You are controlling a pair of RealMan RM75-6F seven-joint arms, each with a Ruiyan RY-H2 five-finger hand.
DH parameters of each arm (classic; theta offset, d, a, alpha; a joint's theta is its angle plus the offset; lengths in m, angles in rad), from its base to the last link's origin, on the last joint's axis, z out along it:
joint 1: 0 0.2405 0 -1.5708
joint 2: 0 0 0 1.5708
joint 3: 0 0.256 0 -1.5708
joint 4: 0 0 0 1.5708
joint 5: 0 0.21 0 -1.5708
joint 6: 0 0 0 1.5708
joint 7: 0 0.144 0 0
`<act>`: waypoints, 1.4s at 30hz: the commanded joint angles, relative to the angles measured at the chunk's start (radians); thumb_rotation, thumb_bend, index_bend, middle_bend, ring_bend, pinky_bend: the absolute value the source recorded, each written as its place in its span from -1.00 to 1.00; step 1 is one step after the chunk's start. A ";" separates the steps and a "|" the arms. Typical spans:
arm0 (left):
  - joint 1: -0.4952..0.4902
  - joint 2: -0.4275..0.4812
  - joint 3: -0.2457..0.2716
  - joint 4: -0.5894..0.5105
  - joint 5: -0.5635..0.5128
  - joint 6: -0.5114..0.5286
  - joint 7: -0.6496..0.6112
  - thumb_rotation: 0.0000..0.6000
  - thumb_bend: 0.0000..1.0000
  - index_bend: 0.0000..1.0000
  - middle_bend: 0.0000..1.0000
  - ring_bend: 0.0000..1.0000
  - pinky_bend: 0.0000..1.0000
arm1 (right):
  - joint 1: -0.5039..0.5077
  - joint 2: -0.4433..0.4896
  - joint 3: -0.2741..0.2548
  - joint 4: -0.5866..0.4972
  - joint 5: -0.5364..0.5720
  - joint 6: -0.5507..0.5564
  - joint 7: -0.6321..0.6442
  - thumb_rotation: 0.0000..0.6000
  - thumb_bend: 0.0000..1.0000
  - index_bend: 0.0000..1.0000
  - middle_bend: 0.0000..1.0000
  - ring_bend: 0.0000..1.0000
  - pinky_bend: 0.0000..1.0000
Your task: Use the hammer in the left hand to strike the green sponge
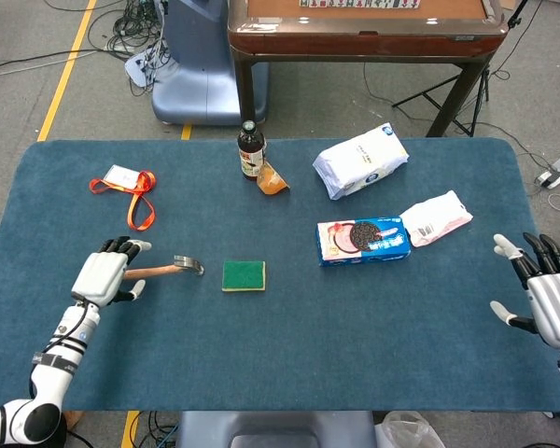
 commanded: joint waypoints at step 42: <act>-0.221 -0.195 0.075 0.236 -0.361 -0.069 0.156 1.00 -0.36 -0.32 -0.29 -0.62 -0.81 | 0.002 -0.004 -0.003 0.014 0.023 -0.029 0.005 1.00 -0.64 -0.83 -0.51 -0.98 -1.00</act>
